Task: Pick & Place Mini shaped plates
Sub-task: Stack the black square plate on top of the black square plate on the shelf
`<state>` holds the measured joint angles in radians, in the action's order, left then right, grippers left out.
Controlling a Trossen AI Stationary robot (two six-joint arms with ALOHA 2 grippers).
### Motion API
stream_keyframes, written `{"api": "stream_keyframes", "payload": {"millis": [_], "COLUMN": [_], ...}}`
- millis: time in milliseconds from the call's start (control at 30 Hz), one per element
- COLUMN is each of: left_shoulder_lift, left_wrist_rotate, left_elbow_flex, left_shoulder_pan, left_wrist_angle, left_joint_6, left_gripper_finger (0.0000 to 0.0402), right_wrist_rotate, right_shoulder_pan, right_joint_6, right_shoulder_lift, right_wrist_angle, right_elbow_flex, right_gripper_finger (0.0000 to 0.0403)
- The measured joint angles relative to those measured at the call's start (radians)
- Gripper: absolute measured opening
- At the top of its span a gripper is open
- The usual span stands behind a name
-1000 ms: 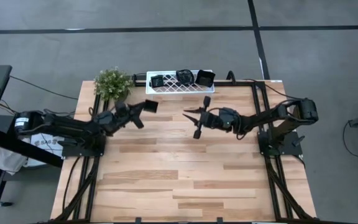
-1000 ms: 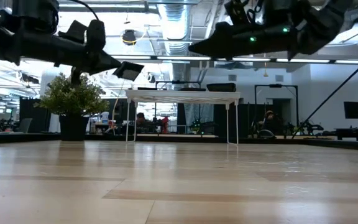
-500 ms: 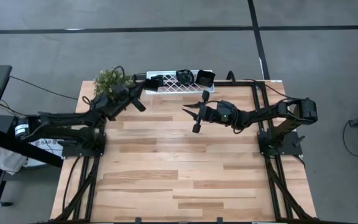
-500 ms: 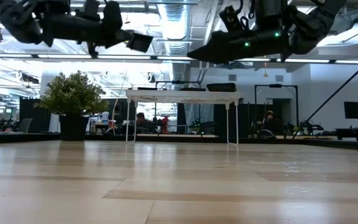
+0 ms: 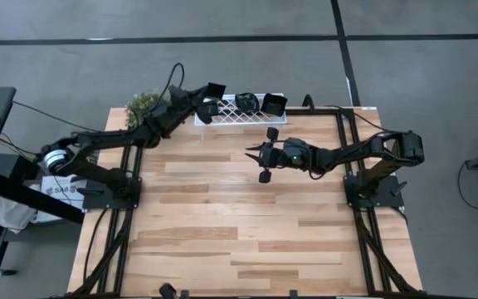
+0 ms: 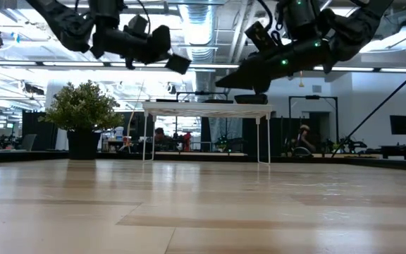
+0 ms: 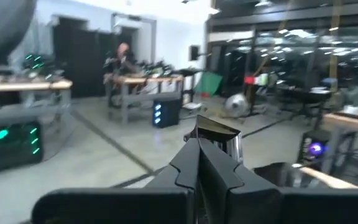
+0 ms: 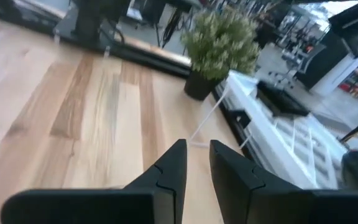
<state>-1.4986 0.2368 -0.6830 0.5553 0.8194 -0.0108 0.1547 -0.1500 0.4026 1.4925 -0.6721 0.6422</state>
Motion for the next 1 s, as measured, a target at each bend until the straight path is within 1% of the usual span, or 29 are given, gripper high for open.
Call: {"api": "stream_keyframes", "payload": {"millis": [133, 200, 533, 633, 1000], "left_shoulder_lift": [-0.024, -0.031, -0.043, -0.043, -0.043], "left_wrist_rotate": [0.017, 0.022, 0.016, -0.011, -0.013], "left_elbow_flex": [-0.012, -0.011, -0.008, -0.008, -0.008], "left_shoulder_pan": [0.055, 0.065, 0.040, 0.035, 0.034], "left_wrist_angle": [-0.065, -0.101, -0.232, -0.261, -0.271], "left_joint_6": [0.074, 0.094, 0.119, 0.134, 0.150], "left_gripper_finger": [0.0008, 0.0008, 0.0008, 0.0008, 0.0008], "right_wrist_rotate": [0.001, 0.003, 0.003, 0.003, 0.003], "right_shoulder_pan": [0.001, 0.006, 0.027, 0.026, 0.025], "right_joint_6": [-0.001, -0.001, -0.001, -0.001, -0.001], "right_shoulder_lift": [0.000, 0.000, 0.000, 0.000, 0.000], "right_wrist_angle": [0.046, 0.062, 0.066, 0.066, 0.066], "right_elbow_flex": [0.000, 0.000, 0.000, 0.000, 0.000], "right_gripper_finger": [0.0065, 0.0065, 0.0065, 0.0065, 0.0065]}}
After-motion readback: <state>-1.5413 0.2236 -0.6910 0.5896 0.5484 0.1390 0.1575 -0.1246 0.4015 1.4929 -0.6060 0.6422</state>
